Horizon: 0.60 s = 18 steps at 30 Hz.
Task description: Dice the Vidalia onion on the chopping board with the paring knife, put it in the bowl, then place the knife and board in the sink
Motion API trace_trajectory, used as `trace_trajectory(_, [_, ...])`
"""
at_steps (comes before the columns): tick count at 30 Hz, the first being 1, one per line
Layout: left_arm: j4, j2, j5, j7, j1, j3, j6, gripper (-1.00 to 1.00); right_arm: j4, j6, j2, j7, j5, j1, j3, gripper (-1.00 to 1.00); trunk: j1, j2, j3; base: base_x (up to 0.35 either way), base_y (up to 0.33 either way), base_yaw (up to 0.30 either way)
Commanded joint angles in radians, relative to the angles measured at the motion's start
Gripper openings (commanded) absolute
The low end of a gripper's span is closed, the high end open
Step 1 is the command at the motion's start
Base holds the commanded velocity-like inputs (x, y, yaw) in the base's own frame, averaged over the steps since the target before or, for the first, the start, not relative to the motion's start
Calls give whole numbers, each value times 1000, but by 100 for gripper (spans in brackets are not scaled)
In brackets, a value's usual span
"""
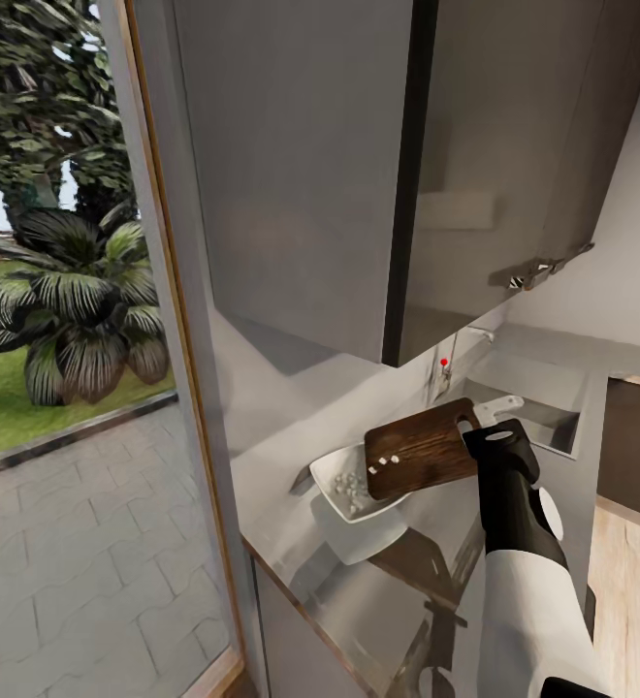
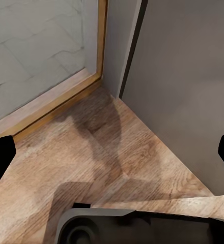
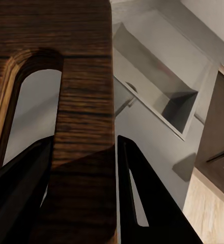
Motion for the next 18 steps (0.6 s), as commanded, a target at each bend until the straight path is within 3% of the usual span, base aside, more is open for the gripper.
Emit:
trace_trajectory(1, [-1, -1, 7, -4, 1, 1, -1, 100, -1, 0, 1, 9, 10, -1, -2, -100, 0, -1, 0, 0, 0, 0])
trace_trajectory(7, [-2, -1, 6, -5, 1, 1, -1, 100, -2, 0, 1, 8, 10, -1, 2, -100, 0, -1, 0, 0, 0, 0])
trace_trajectory(11, [-2, -1, 6, -5, 1, 1, -1, 100, -1, 1, 1, 7, 8, -1, 71, -100, 0, -1, 0, 0, 0, 0])
trace_trajectory(18, [-2, -1, 7, -5, 1, 1, -1, 100, -2, 9, 1, 7, 7, 0, 85, -100, 0, -1, 0, 0, 0, 0])
